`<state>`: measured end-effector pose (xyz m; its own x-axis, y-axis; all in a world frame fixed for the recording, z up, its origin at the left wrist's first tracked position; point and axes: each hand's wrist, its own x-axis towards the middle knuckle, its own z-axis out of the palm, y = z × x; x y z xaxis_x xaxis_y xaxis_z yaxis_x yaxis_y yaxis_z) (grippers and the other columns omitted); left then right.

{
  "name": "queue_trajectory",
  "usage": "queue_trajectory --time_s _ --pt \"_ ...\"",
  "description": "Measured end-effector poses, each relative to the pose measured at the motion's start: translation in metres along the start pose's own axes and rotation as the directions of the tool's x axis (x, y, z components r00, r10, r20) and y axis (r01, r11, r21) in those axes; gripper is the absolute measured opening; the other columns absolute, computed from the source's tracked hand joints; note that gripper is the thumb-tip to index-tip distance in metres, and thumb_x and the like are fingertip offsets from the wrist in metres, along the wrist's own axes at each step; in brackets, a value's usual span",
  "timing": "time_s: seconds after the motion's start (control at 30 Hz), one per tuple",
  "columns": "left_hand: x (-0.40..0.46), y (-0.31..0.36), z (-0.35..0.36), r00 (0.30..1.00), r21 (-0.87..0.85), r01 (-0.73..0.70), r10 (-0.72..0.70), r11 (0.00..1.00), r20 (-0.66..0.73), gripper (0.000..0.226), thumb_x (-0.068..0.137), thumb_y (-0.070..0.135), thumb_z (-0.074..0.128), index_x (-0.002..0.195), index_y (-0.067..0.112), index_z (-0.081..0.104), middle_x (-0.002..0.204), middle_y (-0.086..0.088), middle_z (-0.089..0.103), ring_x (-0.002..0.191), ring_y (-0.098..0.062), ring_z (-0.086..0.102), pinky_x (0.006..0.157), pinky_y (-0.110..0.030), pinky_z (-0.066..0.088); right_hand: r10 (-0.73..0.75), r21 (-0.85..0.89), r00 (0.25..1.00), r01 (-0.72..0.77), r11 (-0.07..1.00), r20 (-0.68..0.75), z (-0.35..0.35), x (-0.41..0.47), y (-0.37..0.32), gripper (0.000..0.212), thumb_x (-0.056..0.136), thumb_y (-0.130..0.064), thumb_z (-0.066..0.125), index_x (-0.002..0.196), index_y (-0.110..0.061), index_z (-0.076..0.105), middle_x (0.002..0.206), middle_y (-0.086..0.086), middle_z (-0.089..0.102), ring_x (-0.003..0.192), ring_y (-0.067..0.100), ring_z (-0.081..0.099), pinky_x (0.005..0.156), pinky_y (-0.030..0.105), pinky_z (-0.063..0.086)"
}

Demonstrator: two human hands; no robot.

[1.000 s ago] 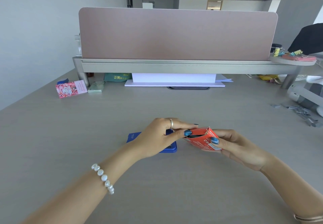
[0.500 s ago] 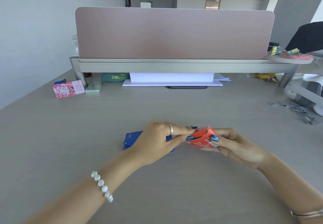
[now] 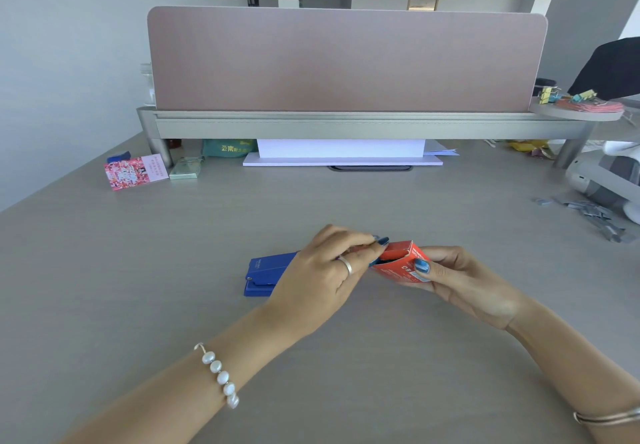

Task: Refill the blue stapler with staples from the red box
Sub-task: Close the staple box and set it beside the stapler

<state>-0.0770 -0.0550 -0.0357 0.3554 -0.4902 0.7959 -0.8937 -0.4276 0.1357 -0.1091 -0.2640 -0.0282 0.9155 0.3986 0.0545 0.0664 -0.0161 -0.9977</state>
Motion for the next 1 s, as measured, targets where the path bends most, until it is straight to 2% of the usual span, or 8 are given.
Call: queue_trajectory --time_s 0.2,0.3,0.43,0.5,0.6,0.7,0.83,1.0 --pt "-0.007 -0.006 0.0 0.982 0.04 0.004 -0.011 0.999 0.19 0.027 0.087 0.011 0.049 0.11 0.008 0.064 0.094 -0.006 0.067 0.079 -0.015 0.054 0.07 -0.026 0.046 -0.029 -0.228 0.995 0.005 0.974 -0.101 -0.004 0.001 0.005 0.056 0.064 -0.051 0.073 0.111 -0.022 0.065 0.118 -0.005 0.067 0.116 0.012 0.058 0.099 0.023 0.044" --pt "-0.007 -0.003 -0.002 0.969 0.045 0.043 -0.053 0.998 0.24 0.026 0.086 0.016 0.049 0.101 0.008 0.067 0.089 -0.004 0.07 0.073 -0.018 0.064 0.064 -0.03 0.054 -0.039 -0.266 0.987 -0.005 0.964 -0.158 -0.006 0.003 0.009 0.044 0.069 -0.031 0.077 0.11 -0.021 0.066 0.115 -0.01 0.068 0.111 0.007 0.059 0.09 0.014 0.047" --pt "-0.004 -0.005 0.002 0.954 0.168 -0.049 -0.004 0.985 0.299 0.02 0.085 0.014 0.05 0.08 0.007 0.068 0.07 -0.005 0.068 0.057 -0.022 0.062 0.048 -0.033 0.052 -0.096 -0.312 0.973 0.026 0.95 -0.208 -0.006 0.006 0.014 0.046 0.056 -0.017 0.077 0.102 -0.022 0.07 0.114 -0.018 0.066 0.109 0.004 0.06 0.082 0.01 0.048" --pt "-0.003 -0.007 0.0 0.948 0.18 -0.082 0.021 0.98 0.318 0.024 0.085 0.02 0.049 0.08 0.009 0.07 0.071 -0.002 0.069 0.061 -0.02 0.063 0.052 -0.031 0.053 -0.132 -0.327 0.968 0.058 0.943 -0.211 -0.006 0.007 0.016 0.046 0.053 -0.017 0.079 0.097 -0.025 0.072 0.115 -0.016 0.066 0.109 0.004 0.059 0.083 0.013 0.05" --pt "-0.001 -0.011 -0.009 0.942 0.135 -0.083 0.033 0.987 0.333 0.026 0.081 0.027 0.052 0.091 0.012 0.072 0.088 0.0 0.073 0.085 -0.015 0.062 0.076 -0.029 0.051 -0.162 -0.385 0.963 0.068 0.92 -0.216 -0.006 0.007 0.017 0.047 0.051 -0.021 0.082 0.096 -0.027 0.072 0.118 -0.011 0.064 0.111 0.003 0.058 0.087 0.018 0.051" --pt "0.002 -0.019 -0.027 0.945 0.01 0.091 -0.09 0.996 0.316 0.031 0.079 0.034 0.052 0.099 0.018 0.07 0.106 0.004 0.069 0.103 -0.008 0.051 0.09 -0.021 0.039 -0.196 -0.529 0.953 0.046 0.847 -0.23 -0.004 0.009 0.02 0.047 0.053 -0.016 0.086 0.095 -0.031 0.071 0.113 -0.016 0.061 0.11 -0.003 0.054 0.09 0.019 0.049" --pt "-0.005 -0.044 -0.056 0.86 -0.039 0.335 -0.289 0.941 0.42 0.038 0.076 0.042 0.062 0.113 0.037 0.059 0.118 0.02 0.056 0.113 0.005 0.044 0.098 -0.01 0.03 -0.241 -0.697 0.95 0.035 0.716 -0.2 0.004 0.012 0.022 0.047 0.056 -0.018 0.085 0.092 -0.041 0.066 0.113 -0.023 0.052 0.108 -0.015 0.046 0.079 0.0 0.042" --pt "-0.028 -0.06 -0.067 0.756 -0.151 0.578 -0.456 0.802 0.469 0.034 0.077 0.03 0.071 0.107 0.044 0.061 0.11 0.026 0.063 0.104 0.005 0.056 0.09 -0.014 0.042 -0.2 -0.689 0.967 0.037 0.724 -0.158 0.005 0.01 0.022 0.037 0.064 -0.027 0.08 0.096 -0.039 0.067 0.119 -0.019 0.051 0.113 -0.008 0.048 0.086 0.003 0.042"
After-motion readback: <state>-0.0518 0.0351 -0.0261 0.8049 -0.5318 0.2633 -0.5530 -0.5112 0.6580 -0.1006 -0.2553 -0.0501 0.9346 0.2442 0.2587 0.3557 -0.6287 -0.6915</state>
